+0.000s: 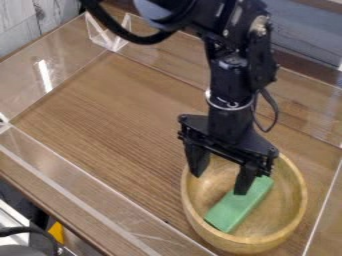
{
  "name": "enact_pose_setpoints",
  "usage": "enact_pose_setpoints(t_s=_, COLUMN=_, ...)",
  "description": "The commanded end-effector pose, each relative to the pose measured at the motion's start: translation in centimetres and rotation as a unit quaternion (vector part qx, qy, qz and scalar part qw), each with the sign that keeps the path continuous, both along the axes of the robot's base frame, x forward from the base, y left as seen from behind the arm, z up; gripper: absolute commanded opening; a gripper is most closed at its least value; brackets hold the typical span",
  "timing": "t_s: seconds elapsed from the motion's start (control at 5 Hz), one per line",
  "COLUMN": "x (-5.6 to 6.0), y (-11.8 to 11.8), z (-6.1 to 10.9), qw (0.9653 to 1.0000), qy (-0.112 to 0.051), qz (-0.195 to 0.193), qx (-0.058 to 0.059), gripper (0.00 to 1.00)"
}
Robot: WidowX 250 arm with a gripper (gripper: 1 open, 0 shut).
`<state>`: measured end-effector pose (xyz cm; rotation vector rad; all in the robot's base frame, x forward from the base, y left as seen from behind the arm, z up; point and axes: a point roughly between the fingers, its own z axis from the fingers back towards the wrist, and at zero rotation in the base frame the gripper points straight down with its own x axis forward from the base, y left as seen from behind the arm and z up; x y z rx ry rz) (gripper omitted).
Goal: Put the green block in the brown bowl
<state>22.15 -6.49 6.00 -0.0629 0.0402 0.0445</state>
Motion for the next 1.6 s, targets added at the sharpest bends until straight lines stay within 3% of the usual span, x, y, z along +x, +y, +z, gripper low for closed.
enact_pose_setpoints(t_s=0.0, x=1.0, y=0.4, z=1.3, qw=0.9995, qy=-0.031, qz=0.011, qx=-0.004, gripper=1.0)
enact_pose_setpoints(t_s=1.4, x=2.5, y=1.3, z=-0.2, qw=0.9975, qy=-0.044, qz=0.055, qx=0.004, gripper=1.0)
